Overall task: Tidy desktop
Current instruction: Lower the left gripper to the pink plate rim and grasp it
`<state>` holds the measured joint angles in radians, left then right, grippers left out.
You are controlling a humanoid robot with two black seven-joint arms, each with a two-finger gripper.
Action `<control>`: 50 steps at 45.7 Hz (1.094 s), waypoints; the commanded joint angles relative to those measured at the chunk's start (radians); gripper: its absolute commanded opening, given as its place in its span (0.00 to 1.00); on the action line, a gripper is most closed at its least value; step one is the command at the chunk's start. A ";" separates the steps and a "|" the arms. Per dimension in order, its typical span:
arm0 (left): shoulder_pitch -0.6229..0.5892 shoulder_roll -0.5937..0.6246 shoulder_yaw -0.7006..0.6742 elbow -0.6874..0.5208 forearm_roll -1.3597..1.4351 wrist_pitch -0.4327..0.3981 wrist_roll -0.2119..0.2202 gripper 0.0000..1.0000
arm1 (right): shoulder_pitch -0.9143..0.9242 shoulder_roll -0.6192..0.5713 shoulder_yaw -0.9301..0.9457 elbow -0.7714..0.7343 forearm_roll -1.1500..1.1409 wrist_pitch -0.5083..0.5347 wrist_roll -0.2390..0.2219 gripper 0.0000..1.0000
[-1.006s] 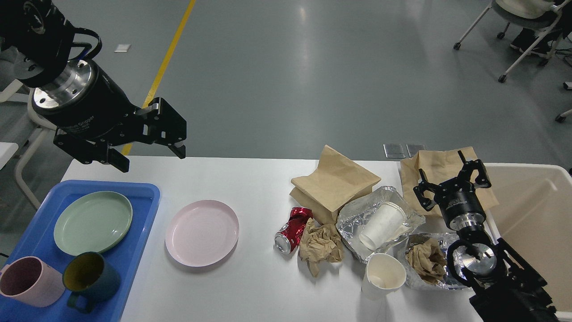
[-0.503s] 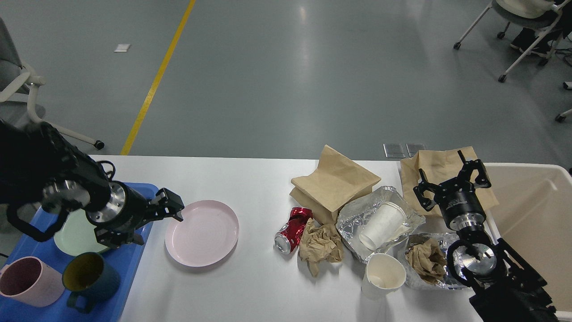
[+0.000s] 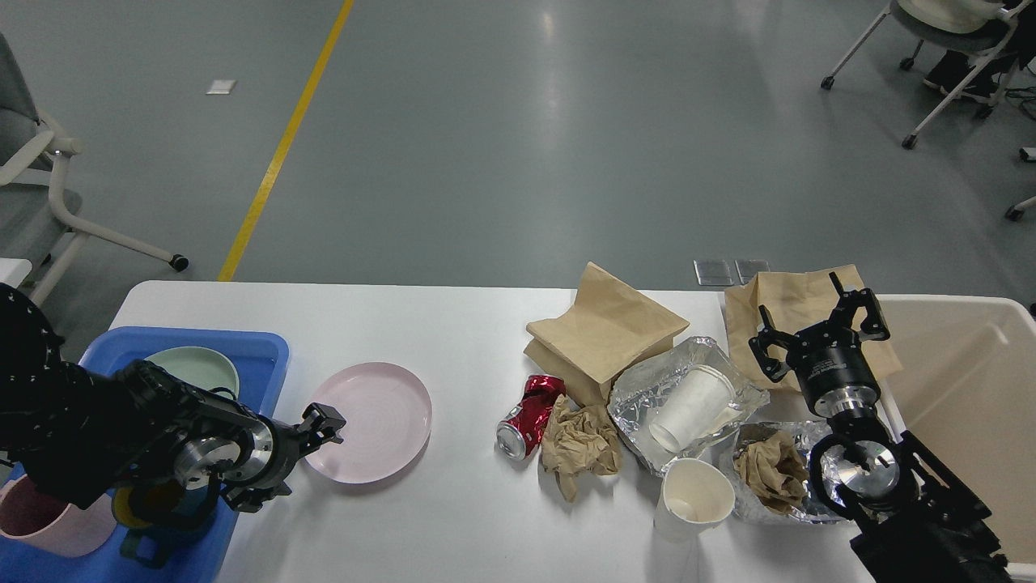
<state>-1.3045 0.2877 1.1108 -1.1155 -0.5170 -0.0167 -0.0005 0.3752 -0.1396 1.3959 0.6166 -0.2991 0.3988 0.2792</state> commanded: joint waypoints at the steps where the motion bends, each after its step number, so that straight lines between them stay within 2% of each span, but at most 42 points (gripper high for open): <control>1: 0.010 0.001 -0.008 0.042 0.008 -0.003 -0.001 0.95 | -0.001 0.000 0.000 0.000 0.000 0.000 0.000 1.00; 5: 0.034 -0.002 -0.026 0.066 0.015 -0.002 -0.003 0.94 | 0.001 0.000 0.000 0.000 0.000 0.000 0.000 1.00; 11: 0.045 -0.001 -0.048 0.071 0.020 -0.005 -0.003 0.82 | -0.001 0.000 0.000 -0.001 0.000 0.000 0.000 1.00; 19: 0.053 -0.001 -0.049 0.071 0.069 -0.029 0.008 0.53 | 0.001 0.000 0.000 -0.001 0.000 0.000 0.000 1.00; 25: 0.050 0.002 -0.048 0.071 0.081 -0.084 0.008 0.40 | 0.001 0.000 0.000 -0.001 0.000 0.000 0.000 1.00; 30: 0.053 0.008 -0.048 0.074 0.081 -0.112 0.008 0.31 | 0.001 0.000 0.000 -0.001 0.000 0.000 0.000 1.00; 42: 0.062 0.013 -0.048 0.074 0.077 -0.112 0.005 0.19 | 0.001 0.000 0.000 -0.001 0.000 0.000 0.000 1.00; 50: 0.060 0.030 -0.048 0.074 0.069 -0.114 0.005 0.04 | 0.001 0.000 0.000 -0.001 0.000 -0.001 0.000 1.00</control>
<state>-1.2420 0.3046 1.0629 -1.0415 -0.4439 -0.1288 0.0046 0.3759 -0.1396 1.3959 0.6151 -0.2991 0.3988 0.2792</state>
